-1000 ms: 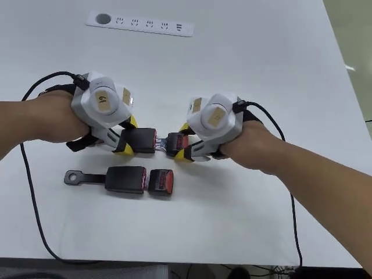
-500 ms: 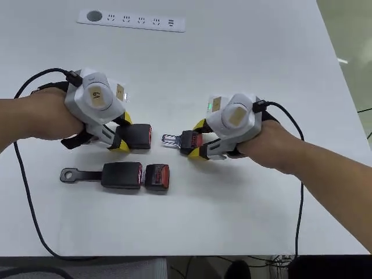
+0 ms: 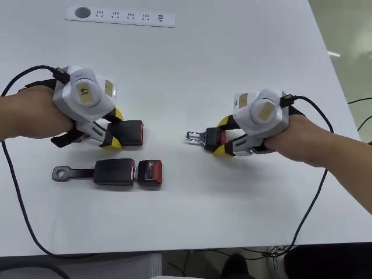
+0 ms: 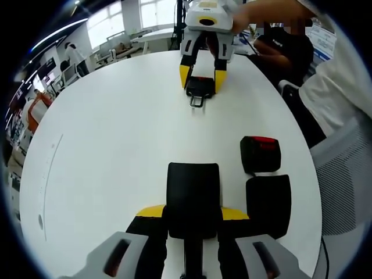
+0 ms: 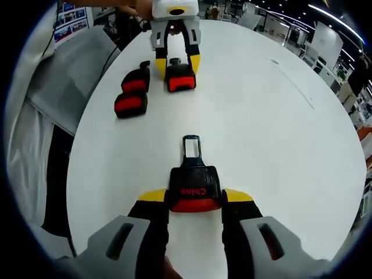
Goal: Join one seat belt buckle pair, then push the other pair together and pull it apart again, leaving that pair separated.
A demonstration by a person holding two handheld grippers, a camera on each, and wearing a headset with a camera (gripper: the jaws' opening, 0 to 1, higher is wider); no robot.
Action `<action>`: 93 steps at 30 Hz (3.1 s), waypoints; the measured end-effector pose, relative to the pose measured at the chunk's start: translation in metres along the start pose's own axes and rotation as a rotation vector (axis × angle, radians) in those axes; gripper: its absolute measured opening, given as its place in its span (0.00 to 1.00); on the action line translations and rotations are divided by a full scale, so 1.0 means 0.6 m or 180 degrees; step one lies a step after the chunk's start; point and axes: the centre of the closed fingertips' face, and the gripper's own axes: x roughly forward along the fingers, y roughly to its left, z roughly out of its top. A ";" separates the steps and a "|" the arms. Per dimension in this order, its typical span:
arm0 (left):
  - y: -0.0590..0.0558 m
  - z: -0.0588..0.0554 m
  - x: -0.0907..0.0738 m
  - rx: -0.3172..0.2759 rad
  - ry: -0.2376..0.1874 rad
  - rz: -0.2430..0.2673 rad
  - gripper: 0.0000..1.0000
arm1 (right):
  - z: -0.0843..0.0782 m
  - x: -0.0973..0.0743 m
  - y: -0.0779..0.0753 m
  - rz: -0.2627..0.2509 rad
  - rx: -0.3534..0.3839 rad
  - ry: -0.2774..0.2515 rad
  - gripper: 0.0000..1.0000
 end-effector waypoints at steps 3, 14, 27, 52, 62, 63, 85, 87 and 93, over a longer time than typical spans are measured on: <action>0.001 -0.002 0.001 -0.0015 0.0000 0.0007 0.33 | -0.004 -0.001 -0.002 0.0011 0.0017 0.0003 0.34; 0.002 -0.001 0.000 -0.0114 -0.0014 0.0045 0.34 | 0.001 0.001 -0.001 -0.0063 0.0043 0.0032 0.41; 0.011 0.021 -0.041 -0.0356 -0.0303 0.0304 0.45 | 0.044 -0.047 0.031 -0.0320 0.0248 -0.0252 0.50; -0.126 -0.053 -0.178 -0.1039 -0.0773 0.1197 0.85 | 0.055 -0.109 0.149 -0.0764 0.0823 -0.0612 0.85; -0.159 -0.110 -0.217 -0.1536 -0.0923 0.1402 1.00 | 0.060 -0.114 0.155 -0.0928 0.0992 -0.0747 1.00; -0.161 -0.116 -0.218 -0.1575 -0.0924 0.1404 1.00 | 0.059 -0.114 0.154 -0.0965 0.1026 -0.0743 1.00; -0.179 -0.132 -0.227 -0.1680 -0.1022 0.1477 1.00 | 0.062 -0.129 0.163 -0.1090 0.1277 -0.0883 1.00; -0.180 -0.137 -0.223 -0.1710 -0.1038 0.1462 1.00 | 0.064 -0.130 0.161 -0.1102 0.1257 -0.0890 1.00; -0.183 -0.131 -0.226 -0.1730 -0.1077 0.1446 1.00 | 0.074 -0.134 0.162 -0.1103 0.1260 -0.0907 1.00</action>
